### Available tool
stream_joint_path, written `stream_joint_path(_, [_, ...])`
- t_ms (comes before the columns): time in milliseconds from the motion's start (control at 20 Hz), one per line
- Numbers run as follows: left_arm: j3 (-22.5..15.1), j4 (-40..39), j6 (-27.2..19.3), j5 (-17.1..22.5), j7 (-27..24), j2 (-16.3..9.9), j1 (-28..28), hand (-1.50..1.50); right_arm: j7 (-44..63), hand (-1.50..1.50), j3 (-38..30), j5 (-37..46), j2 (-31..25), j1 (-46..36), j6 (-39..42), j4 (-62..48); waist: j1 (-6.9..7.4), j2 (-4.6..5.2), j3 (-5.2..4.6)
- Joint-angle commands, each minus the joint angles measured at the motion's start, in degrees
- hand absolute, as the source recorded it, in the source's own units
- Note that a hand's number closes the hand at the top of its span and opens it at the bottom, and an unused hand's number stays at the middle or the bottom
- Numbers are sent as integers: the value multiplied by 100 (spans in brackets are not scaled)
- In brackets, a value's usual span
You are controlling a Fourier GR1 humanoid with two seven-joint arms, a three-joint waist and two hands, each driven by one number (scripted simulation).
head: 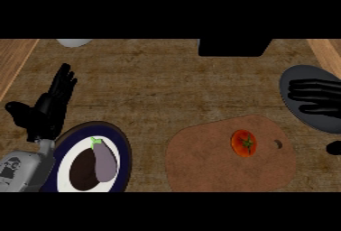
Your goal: Pick the tomato from the cutting board and place it in the pan
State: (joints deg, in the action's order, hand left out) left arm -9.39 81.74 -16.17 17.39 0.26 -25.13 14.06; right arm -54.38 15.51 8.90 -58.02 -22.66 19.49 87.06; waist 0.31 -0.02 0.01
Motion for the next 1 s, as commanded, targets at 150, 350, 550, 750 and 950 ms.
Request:
stream_joint_path(150, [84,-206,79,-156,-56,211,62,0,-294,-150,280,454,11,231,349,344,-29,7,-3])
stream_joint_path(350, [176,110,215,-219,-47,179,-172,0,-98,-150,227,625,61,294,431,293,-4,1,-2])
stream_joint_path(550, [275,0,172,-414,275,350,191,0,6,-150,109,1019,462,577,111,176,-38,2,-1])
stream_joint_path(750, [321,138,98,-578,396,446,208,0,712,-150,203,1317,760,133,359,223,-18,1,-2])
stream_joint_path(950, [277,-53,287,-697,83,599,44,0,349,-150,536,1943,1193,-2,138,-403,10,14,-1])
